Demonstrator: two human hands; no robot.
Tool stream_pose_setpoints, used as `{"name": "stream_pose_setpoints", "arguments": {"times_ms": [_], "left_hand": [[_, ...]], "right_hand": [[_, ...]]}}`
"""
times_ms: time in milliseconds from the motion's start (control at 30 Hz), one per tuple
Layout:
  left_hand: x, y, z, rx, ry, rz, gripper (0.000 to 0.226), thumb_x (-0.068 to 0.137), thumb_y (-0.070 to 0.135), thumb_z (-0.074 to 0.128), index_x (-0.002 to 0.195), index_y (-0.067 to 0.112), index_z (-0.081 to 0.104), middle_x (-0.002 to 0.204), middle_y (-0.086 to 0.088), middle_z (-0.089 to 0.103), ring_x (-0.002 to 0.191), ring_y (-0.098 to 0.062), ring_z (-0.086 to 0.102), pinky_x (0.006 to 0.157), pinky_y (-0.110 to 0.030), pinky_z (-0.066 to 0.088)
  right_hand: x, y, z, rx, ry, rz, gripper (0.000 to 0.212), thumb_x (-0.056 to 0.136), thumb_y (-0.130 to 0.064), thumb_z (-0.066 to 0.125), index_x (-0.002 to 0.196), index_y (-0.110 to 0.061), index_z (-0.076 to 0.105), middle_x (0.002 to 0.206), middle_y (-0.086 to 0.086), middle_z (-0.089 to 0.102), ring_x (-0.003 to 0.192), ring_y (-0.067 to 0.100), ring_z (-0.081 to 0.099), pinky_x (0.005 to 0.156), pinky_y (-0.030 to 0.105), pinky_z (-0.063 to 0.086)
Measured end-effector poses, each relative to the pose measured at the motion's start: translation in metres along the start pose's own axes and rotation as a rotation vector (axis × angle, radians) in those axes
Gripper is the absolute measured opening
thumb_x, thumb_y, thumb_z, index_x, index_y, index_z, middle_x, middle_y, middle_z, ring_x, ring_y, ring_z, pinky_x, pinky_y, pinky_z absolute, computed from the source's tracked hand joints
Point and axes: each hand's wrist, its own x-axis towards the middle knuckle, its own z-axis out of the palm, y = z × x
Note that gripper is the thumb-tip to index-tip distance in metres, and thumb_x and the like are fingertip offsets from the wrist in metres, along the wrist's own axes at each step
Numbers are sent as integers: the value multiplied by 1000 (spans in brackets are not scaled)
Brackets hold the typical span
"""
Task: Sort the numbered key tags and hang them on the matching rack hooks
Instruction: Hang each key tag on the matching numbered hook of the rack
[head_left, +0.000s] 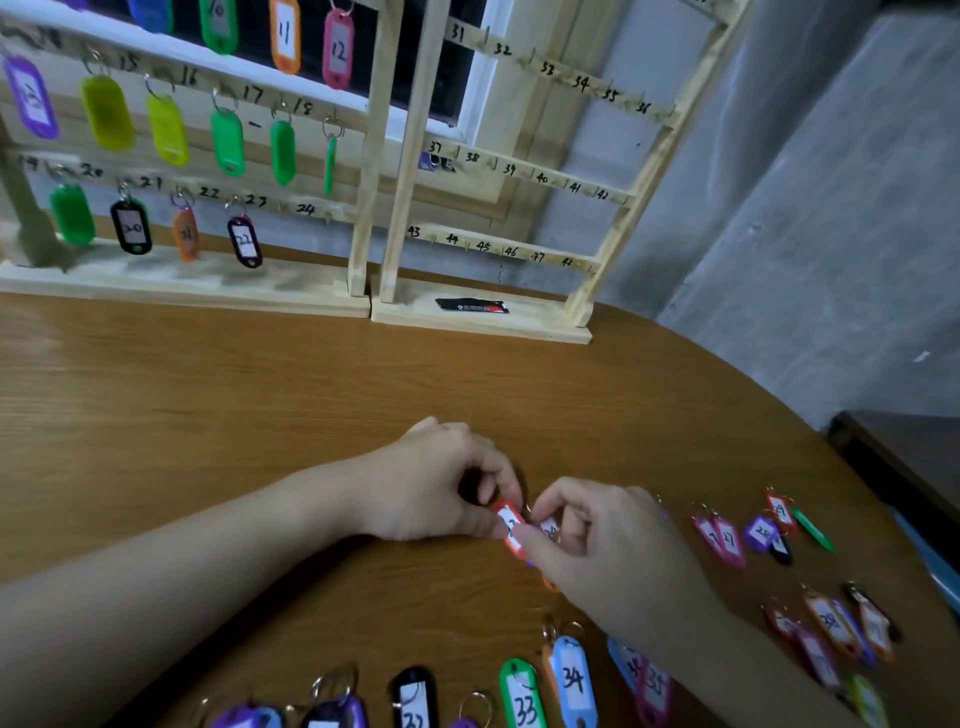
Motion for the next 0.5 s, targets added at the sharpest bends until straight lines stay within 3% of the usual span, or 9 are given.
{"name": "stream_pose_setpoints", "arguments": {"times_ms": [133, 233, 333, 433, 500], "left_hand": [[0, -3, -1, -40, -3, -5, 16, 86, 43, 76, 99, 37, 69, 84, 17, 58, 100, -1, 52, 99, -28, 28], [1, -2, -3, -64, -2, 4, 10, 88, 41, 74, 90, 38, 66, 84, 18, 62, 98, -1, 56, 100, -27, 28], [0, -3, -3, -80, 2, -3, 13, 86, 41, 76, 86, 40, 63, 82, 18, 62, 97, -2, 57, 97, -24, 27], [1, -4, 0, -93, 12, -16, 14, 85, 43, 77, 93, 38, 68, 80, 18, 60, 97, -3, 58, 95, -20, 25], [1, -3, 1, -101, 16, -33, 20, 84, 46, 76, 101, 35, 70, 79, 18, 59, 97, -3, 57, 98, -21, 25]], "right_hand": [[2, -2, 3, -43, -49, -5, 26, 85, -57, 70, 90, -33, 66, 64, -22, 63, 61, 4, 61, 75, 31, 56], [4, -1, 4, -17, -21, -35, 19, 92, -44, 69, 81, -29, 64, 60, -7, 64, 59, 9, 64, 72, 34, 57], [8, 1, -3, 48, -30, -26, 17, 96, -33, 66, 82, -25, 65, 65, 6, 62, 52, 7, 58, 57, 29, 52], [10, 5, -14, 132, -46, 27, 13, 100, -26, 59, 88, -23, 63, 68, 11, 62, 55, 17, 55, 55, 39, 49], [12, 8, -21, 210, -99, 76, 10, 104, -24, 54, 97, -25, 61, 66, 5, 67, 54, 13, 58, 54, 33, 50]]}}
